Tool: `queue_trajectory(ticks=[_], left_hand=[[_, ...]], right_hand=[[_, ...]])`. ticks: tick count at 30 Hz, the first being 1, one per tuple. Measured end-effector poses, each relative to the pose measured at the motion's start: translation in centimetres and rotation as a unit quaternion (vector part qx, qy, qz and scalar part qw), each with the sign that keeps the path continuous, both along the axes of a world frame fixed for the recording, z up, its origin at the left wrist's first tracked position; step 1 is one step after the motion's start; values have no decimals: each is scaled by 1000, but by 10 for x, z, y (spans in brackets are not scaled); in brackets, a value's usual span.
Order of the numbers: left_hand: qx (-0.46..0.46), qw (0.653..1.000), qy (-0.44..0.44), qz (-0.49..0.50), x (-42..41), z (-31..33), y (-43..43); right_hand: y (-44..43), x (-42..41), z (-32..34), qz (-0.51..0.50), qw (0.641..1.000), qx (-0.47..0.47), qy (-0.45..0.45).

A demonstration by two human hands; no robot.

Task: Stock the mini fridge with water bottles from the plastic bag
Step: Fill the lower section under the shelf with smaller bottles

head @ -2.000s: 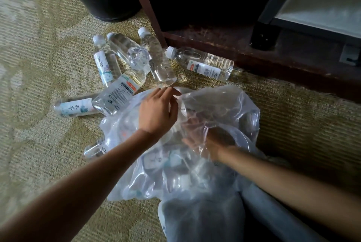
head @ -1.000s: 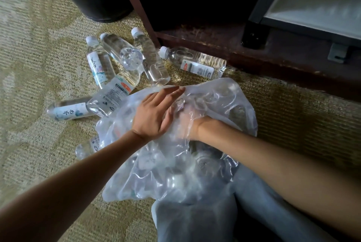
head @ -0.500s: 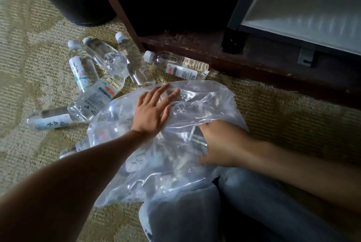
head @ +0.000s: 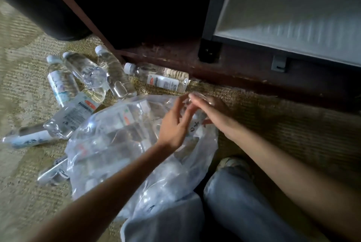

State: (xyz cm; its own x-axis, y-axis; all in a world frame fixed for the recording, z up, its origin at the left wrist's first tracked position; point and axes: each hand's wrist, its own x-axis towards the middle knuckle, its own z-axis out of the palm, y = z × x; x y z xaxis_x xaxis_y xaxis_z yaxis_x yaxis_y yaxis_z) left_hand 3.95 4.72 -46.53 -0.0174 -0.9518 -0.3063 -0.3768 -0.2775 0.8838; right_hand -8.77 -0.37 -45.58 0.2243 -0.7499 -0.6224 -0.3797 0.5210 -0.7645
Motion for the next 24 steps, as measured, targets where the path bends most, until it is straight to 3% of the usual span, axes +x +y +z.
queue_trajectory(ticks=[4, 6, 11, 14, 15, 19, 22, 24], left_hand=[[-37, 985, -100, -138, 17, -11, 7], [-42, 985, -100, -136, 23, -14, 9], [-17, 995, -38, -88, 41, -11, 9], [30, 994, 103, 15, 50, 2, 10], [36, 988, 143, 46, 50, 6, 7], [33, 982, 164, 92, 38, 17, -17], [81, 955, 239, 159, 28, 14, -28], [102, 949, 272, 122, 16, 14, -28]], right_hand=[[4, -11, -9, -83, 993, 86, -4], [4, -12, -7, -120, 987, 108, -11], [1, -15, -5, -284, 949, 134, -30], [5, -22, -6, -363, 913, 164, -91], [7, -25, -7, -375, 905, 169, -111], [16, -29, -10, -376, 897, 182, -145], [18, -32, -8, -388, 876, 204, -200], [18, -33, -5, -379, 868, 216, -236]])
